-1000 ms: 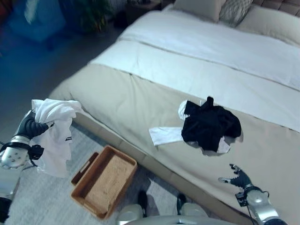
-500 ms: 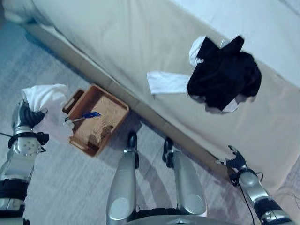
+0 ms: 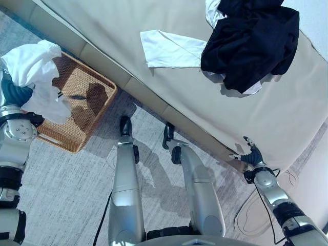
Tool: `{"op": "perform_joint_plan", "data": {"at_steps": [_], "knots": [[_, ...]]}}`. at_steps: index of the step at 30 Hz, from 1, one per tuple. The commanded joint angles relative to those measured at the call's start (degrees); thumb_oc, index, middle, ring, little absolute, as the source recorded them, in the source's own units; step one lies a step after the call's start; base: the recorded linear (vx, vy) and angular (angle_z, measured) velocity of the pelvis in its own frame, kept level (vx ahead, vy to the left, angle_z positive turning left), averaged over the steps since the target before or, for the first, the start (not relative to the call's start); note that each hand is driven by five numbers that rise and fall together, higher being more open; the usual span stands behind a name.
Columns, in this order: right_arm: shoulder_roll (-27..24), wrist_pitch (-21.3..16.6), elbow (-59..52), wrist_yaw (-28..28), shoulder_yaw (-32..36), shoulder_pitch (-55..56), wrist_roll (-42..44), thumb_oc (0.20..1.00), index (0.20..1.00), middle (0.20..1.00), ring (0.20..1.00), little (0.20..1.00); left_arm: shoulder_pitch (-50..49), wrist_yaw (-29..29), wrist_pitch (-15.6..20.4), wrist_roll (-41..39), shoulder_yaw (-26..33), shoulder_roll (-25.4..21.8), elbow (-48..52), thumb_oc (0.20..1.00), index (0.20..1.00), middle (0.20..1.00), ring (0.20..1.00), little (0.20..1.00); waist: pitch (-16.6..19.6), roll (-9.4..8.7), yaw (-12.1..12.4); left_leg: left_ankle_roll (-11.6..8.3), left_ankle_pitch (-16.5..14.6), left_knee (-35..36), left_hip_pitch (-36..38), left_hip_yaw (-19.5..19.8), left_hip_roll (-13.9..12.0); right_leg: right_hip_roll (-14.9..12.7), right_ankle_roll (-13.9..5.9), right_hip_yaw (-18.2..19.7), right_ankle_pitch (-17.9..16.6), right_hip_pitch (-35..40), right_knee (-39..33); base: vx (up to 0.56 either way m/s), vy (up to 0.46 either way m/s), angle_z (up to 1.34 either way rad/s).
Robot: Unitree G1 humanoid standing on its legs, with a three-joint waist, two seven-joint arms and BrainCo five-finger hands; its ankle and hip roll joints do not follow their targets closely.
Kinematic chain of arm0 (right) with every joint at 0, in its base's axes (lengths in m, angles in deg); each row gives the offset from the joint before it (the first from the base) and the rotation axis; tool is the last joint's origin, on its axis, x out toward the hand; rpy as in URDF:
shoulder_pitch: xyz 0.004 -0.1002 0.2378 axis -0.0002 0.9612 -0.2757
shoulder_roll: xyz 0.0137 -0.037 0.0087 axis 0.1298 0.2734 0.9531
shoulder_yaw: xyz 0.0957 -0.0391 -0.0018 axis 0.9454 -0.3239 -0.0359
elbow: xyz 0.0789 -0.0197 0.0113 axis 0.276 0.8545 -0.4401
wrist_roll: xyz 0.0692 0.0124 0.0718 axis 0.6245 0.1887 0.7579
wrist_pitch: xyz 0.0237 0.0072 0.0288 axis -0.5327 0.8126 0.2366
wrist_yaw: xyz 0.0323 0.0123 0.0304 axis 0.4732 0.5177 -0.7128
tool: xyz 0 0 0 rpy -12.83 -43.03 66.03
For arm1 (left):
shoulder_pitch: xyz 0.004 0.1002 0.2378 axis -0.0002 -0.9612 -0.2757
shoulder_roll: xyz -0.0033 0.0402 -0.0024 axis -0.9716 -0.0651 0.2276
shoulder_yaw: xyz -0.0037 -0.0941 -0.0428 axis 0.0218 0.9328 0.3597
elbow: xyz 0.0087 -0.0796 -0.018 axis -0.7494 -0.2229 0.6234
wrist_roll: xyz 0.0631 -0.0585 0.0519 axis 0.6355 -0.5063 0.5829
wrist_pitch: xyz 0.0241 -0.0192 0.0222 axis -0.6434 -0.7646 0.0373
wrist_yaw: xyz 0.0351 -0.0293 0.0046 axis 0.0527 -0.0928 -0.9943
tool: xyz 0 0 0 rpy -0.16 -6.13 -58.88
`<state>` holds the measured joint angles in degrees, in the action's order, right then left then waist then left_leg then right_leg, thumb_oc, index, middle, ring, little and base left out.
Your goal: Pick up clothes into the bucket
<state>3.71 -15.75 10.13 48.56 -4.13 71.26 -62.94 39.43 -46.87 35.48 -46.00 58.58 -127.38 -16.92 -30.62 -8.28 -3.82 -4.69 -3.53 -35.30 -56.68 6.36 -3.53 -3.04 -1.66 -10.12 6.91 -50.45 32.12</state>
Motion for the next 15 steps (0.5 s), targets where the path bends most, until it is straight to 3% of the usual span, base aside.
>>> {"op": "perform_joint_plan", "data": {"at_steps": [1,7,15], "knots": [[0.26,-2.18,-1.20,2.15,-0.71,1.24,2.69,1.000,1.000,1.000,1.000,1.000,2.94,-2.64,0.05,0.39,0.08,-4.10,-0.85,1.000,1.000,1.000,1.000,1.000,0.82,-3.61,0.97,3.02,-6.65,-5.46,1.35,0.64,2.60,-4.03,-5.99,0.47,-4.85,2.29,-6.68,0.03,0.012,-0.02],[2.34,-2.78,-6.21,3.39,0.09,1.32,5.60,1.000,1.000,1.000,1.000,1.000,5.52,-1.66,-4.12,1.92,-2.75,-0.39,-4.85,1.000,1.000,1.000,1.000,1.000,0.82,-3.53,0.26,3.08,-6.53,-4.95,0.73,0.37,2.81,-4.26,-5.67,0.34,-4.93,1.77,-7.52,0.00,0.017,0.03],[-0.32,-5.10,-30.36,11.74,10.68,-0.12,0.09,1.000,1.000,1.000,1.000,1.000,-0.28,-0.33,-8.30,5.26,3.15,3.68,-4.40,1.000,1.000,1.000,1.000,1.000,0.82,-2.72,-0.37,2.82,-5.79,-1.58,2.48,-0.62,2.81,-4.41,-5.83,0.47,-5.81,2.82,-10.09,-0.01,0.011,-0.02]]}}
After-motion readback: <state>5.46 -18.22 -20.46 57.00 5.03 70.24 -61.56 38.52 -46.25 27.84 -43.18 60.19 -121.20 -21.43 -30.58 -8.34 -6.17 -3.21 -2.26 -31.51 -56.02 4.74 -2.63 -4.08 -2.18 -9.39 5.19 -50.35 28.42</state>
